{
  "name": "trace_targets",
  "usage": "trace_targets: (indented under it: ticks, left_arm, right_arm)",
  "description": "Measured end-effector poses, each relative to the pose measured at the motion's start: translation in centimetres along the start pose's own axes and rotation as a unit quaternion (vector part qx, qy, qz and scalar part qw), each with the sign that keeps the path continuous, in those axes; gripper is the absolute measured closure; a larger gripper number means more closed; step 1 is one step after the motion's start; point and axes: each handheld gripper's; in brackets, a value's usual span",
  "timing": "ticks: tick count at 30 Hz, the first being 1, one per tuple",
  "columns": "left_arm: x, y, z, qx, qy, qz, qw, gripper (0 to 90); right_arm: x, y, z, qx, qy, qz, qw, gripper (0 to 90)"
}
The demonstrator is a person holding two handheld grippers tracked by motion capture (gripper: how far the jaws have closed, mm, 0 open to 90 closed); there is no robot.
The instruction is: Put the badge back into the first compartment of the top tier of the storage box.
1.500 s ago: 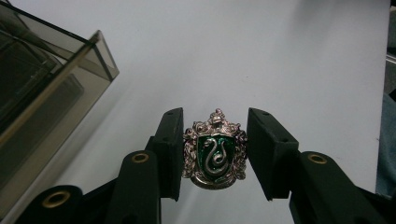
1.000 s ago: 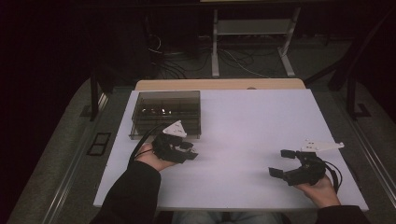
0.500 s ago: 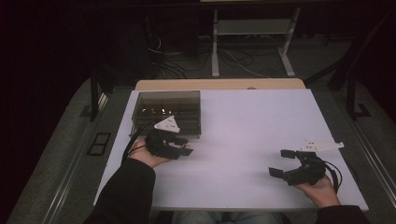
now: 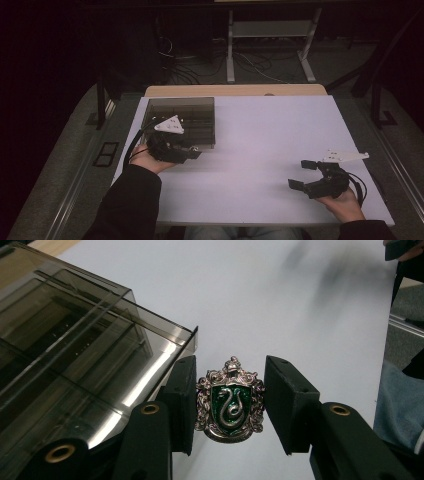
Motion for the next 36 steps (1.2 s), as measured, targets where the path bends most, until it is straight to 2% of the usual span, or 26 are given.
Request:
trace_targets:
  ticks: [12, 36]
  left_arm:
    - [-0.2, -0.4, -1.5, 0.013, 0.005, -0.003, 0.9999, 57.2]
    - [-1.6, -1.6, -4.5, 0.039, 0.025, -0.030, 0.9985, 57.2]
  right_arm:
    - [0.0, 0.1, -0.1, 0.001, -0.001, -0.001, 1.0000, 0.5]
    - [0.0, 0.3, -0.1, -0.002, -0.002, 0.005, 1.0000, 0.4]
Point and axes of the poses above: each handheld gripper's, and its own axes: z roughly forward along the jaws, x roughly out of its top, y roughly to its right, and after that the axes turned 11 degrees about -x, right-handed
